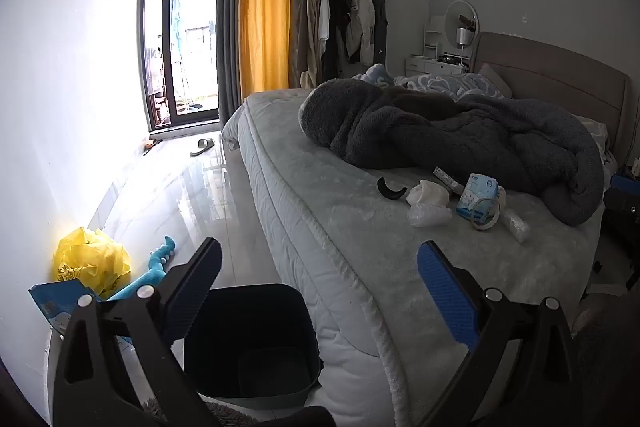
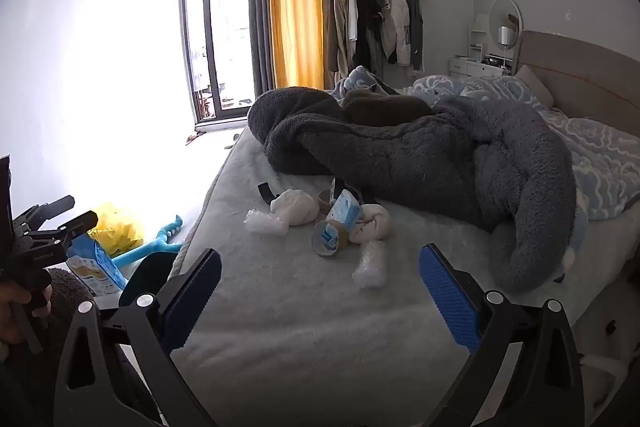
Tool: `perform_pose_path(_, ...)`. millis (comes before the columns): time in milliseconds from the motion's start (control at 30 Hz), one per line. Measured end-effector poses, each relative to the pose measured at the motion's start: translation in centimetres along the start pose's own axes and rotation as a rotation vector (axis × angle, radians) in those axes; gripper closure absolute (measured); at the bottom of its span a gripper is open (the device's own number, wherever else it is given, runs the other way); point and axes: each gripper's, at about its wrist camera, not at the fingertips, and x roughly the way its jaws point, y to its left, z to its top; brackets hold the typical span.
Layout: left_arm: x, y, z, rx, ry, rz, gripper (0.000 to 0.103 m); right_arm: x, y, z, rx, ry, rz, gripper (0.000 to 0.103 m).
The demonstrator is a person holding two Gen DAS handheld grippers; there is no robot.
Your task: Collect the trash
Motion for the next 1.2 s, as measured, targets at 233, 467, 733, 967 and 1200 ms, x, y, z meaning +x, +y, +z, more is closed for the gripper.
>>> perform_pose_path(233, -0.14, -0.3, -0.04, 0.014, -0.003, 0.001, 0.003, -0.07, 0.0, -0.03, 0.003, -0.005, 0.001, 0.003)
perform_pose_path(467, -0.23, 0.23, -0.02, -0.001, -0.002, -0.001, 0.003, 0.04, -0.04, 0.01, 0.004, -0.004, 0.002, 0.003)
perform_pose_path(733, -0.05, -0.02, 0.0, 0.004, 0.001, 0.0, 0.003, -0.09, -0.04, -0.01, 0.003, -0.007, 0.001, 0.003)
perform_pose_path(967, -0.02, -0.05, 0.0, 0.005, 0.002, 0.002, 0.003, -0.06, -0.02, -0.04, 0.001, -0.007, 0.001, 0.003)
perform_pose_path(1200, -0.02, -0.07, 0.0, 0.006, 0.003, 0.003, 0.003, -0.04, -0.02, -0.06, 0.002, -0.007, 0.001, 0.003)
